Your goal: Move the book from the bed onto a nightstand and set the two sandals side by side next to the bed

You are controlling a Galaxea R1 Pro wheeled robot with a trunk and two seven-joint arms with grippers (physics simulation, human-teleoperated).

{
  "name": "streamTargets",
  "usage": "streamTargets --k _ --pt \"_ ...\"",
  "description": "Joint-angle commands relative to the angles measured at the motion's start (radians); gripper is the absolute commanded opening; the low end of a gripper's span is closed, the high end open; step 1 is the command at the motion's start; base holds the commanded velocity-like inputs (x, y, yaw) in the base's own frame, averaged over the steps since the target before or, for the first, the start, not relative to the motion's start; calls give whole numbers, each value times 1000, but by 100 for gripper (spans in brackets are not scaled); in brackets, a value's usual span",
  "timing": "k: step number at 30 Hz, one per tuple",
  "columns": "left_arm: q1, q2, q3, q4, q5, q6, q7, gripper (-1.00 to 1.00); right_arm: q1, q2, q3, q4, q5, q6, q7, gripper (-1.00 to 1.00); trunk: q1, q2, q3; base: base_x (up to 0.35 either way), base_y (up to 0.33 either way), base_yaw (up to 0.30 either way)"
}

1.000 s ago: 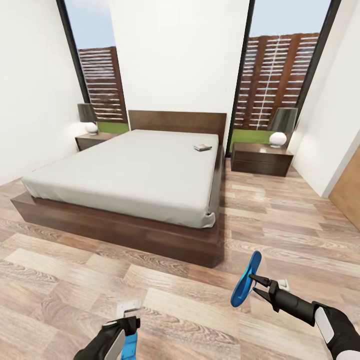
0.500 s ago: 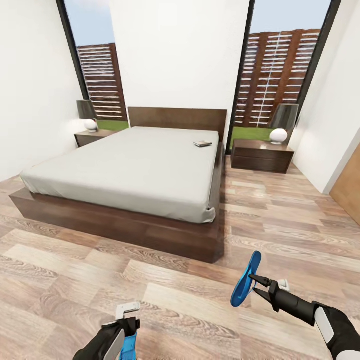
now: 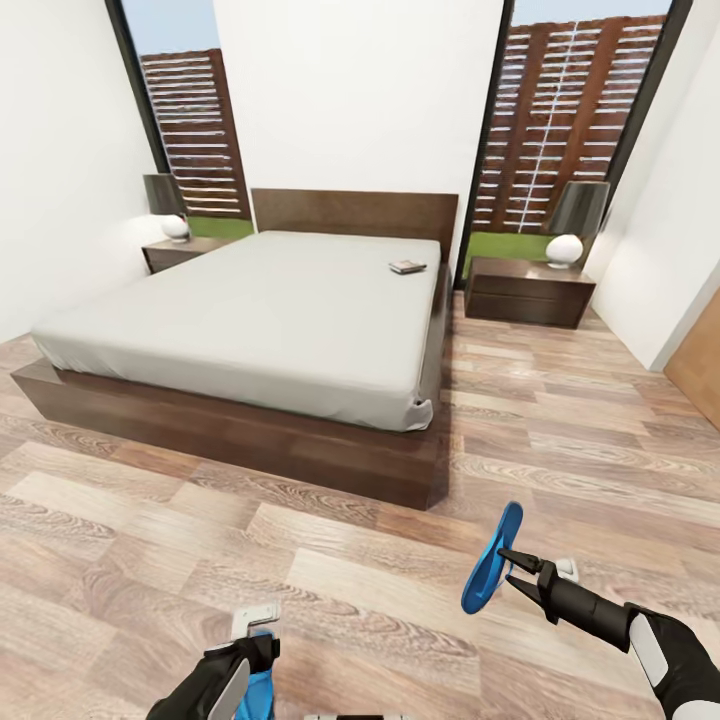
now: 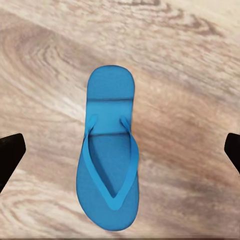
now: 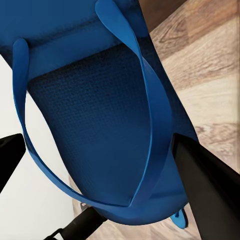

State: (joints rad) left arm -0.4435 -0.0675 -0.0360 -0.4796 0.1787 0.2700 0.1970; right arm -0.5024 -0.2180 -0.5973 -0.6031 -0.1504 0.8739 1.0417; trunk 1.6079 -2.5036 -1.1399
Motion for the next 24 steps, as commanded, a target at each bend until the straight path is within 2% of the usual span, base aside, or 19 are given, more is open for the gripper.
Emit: streamTargets --k 1,13,18,24 --pt "0 0 -4 -2 10 5 7 100 -1 0 -3 0 -1 5 3 -100 0 -1 -5 0 0 0" --pt "0 0 -5 -1 9 -7 6 100 -1 0 -3 0 -1 6 3 -100 6 -3 -51 0 0 0" --pt "0 0 -4 2 11 -111 6 100 -1 0 -3 0 -1 6 3 -100 6 -4 -59 0 0 0" --pt "0 0 -5 5 13 -157 6 100 -1 0 -3 0 -1 6 3 -100 6 -4 -59 0 0 0"
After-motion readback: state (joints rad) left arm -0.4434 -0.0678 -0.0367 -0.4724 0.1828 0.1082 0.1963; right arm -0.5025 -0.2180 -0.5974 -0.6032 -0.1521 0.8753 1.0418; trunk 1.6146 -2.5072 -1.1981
